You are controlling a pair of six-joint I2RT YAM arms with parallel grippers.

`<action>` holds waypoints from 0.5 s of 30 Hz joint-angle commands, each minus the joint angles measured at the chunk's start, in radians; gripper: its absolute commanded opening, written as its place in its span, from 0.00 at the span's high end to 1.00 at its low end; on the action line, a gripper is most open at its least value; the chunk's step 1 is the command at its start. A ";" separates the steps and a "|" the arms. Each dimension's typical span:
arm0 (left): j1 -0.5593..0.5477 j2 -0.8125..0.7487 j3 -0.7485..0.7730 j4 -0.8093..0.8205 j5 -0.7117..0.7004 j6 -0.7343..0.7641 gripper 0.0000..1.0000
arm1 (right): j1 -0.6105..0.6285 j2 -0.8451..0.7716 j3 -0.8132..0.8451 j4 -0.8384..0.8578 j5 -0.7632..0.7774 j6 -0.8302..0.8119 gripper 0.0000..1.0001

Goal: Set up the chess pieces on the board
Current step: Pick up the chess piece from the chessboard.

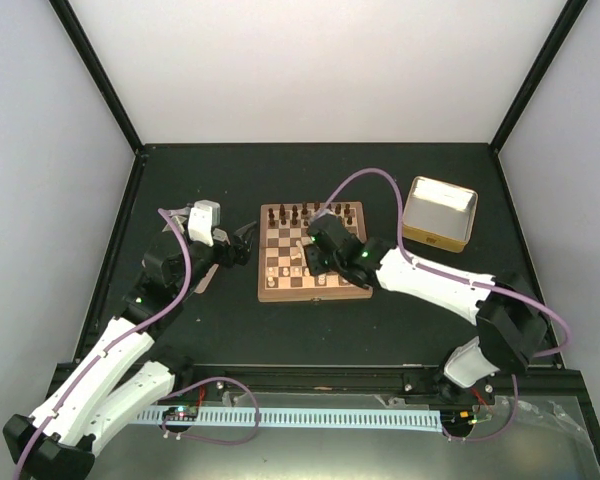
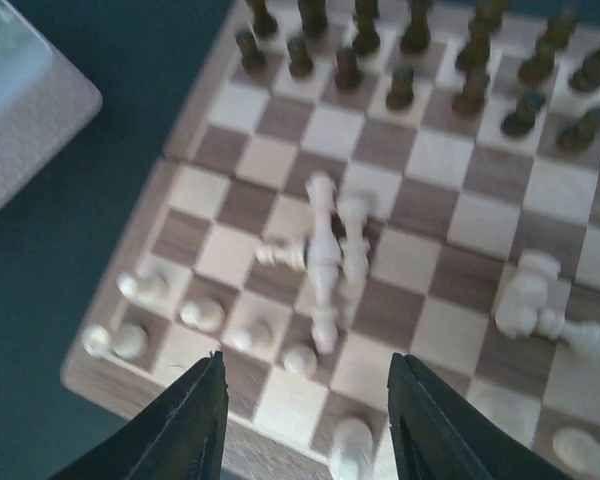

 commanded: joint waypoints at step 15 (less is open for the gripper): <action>0.008 -0.009 -0.015 -0.038 0.020 -0.081 0.02 | -0.066 0.319 0.314 -0.175 -0.177 -0.057 0.82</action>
